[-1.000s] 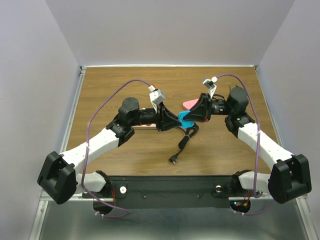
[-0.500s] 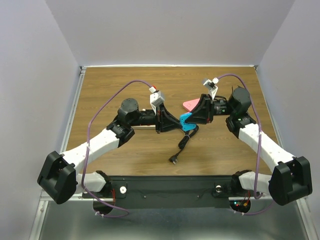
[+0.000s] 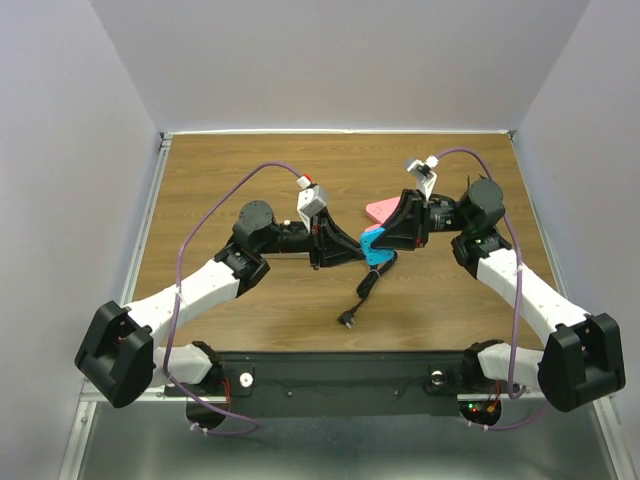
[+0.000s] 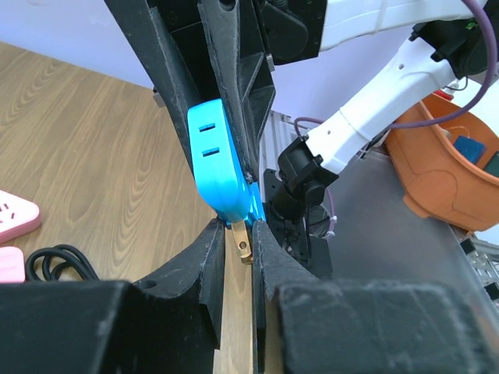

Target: Insert the plug

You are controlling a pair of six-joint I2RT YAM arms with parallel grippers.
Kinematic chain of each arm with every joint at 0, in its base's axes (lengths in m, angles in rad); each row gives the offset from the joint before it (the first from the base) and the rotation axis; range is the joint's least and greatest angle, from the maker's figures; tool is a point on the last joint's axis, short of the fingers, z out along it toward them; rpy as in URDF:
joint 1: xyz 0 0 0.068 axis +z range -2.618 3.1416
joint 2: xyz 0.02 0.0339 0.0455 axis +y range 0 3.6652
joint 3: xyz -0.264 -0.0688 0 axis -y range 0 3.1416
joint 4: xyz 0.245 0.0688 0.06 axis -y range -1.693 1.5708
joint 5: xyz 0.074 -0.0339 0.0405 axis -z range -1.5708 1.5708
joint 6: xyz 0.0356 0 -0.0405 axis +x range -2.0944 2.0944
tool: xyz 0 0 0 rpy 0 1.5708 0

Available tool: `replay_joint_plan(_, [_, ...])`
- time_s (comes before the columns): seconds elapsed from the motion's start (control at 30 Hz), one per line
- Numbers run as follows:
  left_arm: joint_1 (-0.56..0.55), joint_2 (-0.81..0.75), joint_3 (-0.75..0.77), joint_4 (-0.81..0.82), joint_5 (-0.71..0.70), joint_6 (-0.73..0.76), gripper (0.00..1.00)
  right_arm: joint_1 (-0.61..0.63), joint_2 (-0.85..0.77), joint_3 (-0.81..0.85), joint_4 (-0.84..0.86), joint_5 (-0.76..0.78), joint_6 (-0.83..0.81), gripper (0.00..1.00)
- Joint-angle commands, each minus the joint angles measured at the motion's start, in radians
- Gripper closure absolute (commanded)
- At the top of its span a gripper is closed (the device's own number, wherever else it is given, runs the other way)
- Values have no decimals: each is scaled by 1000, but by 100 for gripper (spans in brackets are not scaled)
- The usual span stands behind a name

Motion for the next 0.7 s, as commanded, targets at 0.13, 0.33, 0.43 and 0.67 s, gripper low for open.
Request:
replay_joint_plan(0.13, [-16, 3, -6, 142, 37, 13, 100, 33, -18, -12, 93, 8, 106, 100])
replay_joint_plan(0.33, [-17, 9, -13, 166, 46, 4, 100, 39, -20, -6, 109, 3, 124, 99])
replay_joint_plan(0.43, [-17, 14, -15, 174, 49, 3, 100, 43, -21, -8, 113, 1, 132, 100])
replay_joint_plan(0.67, [-16, 26, -15, 186, 52, 1, 100, 46, -29, -9, 125, 4, 149, 100])
